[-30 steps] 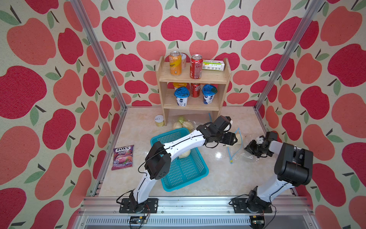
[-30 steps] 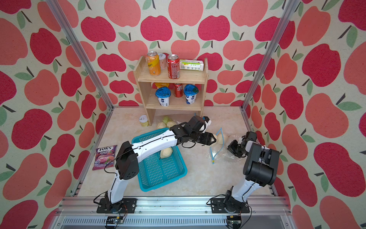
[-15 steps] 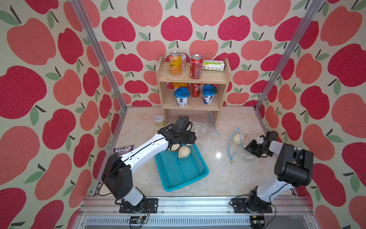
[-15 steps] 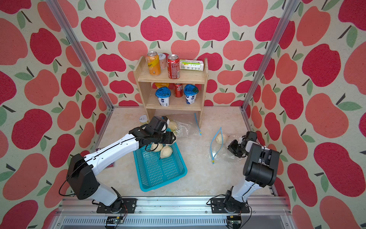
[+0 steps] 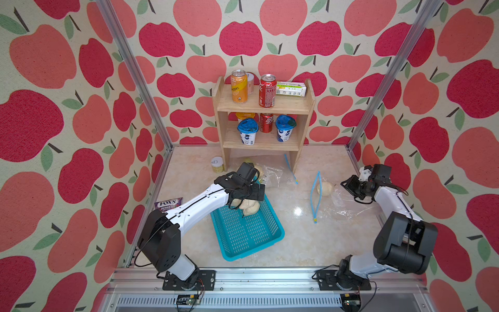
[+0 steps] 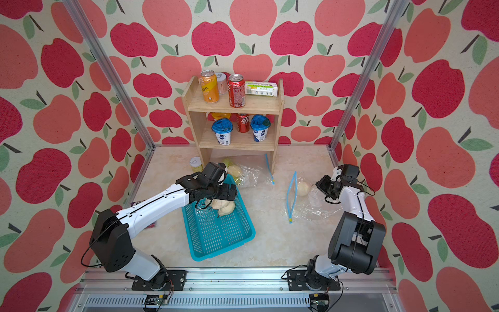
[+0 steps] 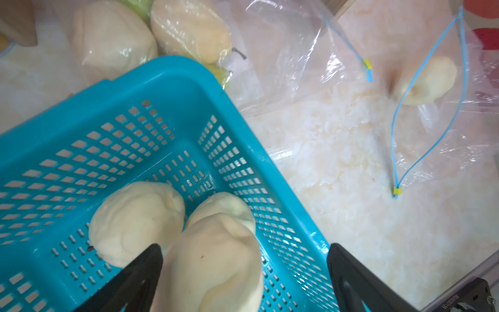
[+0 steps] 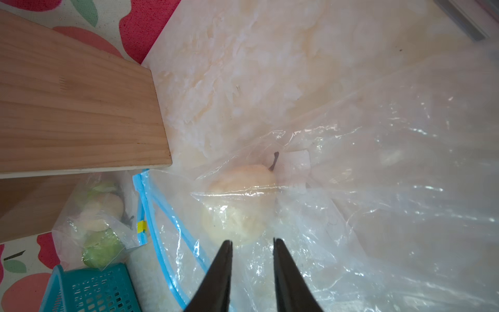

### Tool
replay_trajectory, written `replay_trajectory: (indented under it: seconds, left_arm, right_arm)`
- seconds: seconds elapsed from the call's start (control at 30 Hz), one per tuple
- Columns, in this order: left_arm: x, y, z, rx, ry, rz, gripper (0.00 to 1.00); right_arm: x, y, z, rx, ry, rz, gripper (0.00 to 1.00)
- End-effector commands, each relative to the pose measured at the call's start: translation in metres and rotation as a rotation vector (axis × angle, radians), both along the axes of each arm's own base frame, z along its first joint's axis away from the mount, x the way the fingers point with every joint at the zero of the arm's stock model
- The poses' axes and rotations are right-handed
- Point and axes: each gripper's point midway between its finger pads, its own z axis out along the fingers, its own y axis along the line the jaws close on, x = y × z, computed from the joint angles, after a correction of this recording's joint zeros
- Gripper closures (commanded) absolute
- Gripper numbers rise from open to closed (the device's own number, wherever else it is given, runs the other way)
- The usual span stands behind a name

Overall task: Open the zip-top bag and take out the pear
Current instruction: Place the pear in the basket, then pick up the pear from the zipper food storage bag.

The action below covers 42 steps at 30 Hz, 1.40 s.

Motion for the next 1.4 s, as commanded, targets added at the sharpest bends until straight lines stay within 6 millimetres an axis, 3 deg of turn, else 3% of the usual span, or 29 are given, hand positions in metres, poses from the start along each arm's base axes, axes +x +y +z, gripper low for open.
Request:
replay_trajectory:
  seconds: [0.0, 0.17, 0.33, 0.73, 1.03, 1.37]
  left_arm:
    - [0.011, -0.028, 0.031, -0.053, -0.089, -0.055, 0.0]
    - [0.014, -0.075, 0.047, -0.165, -0.064, -0.11, 0.09]
    - [0.015, -0.127, 0.039, -0.246, 0.0, -0.156, 0.19]
    - [0.005, -0.226, 0.009, -0.34, 0.095, -0.221, 0.31]
    - [0.006, -0.257, -0.021, -0.373, 0.144, -0.214, 0.46]
    - [-0.006, -0.285, -0.047, -0.43, 0.236, -0.227, 0.43]
  right_arm:
    - [0.014, 0.001, -0.009, 0.009, 0.044, 0.018, 0.64]
    - [0.039, 0.001, -0.026, 0.017, 0.073, 0.031, 0.8]
    - [0.05, 0.014, -0.049, 0.061, 0.119, 0.075, 0.88]
    - [0.017, 0.043, -0.097, 0.123, 0.231, 0.115, 0.94]
    - [0.004, 0.049, -0.115, 0.167, 0.262, 0.124, 0.95]
    - [-0.002, 0.05, -0.117, 0.185, 0.259, 0.111, 0.95]
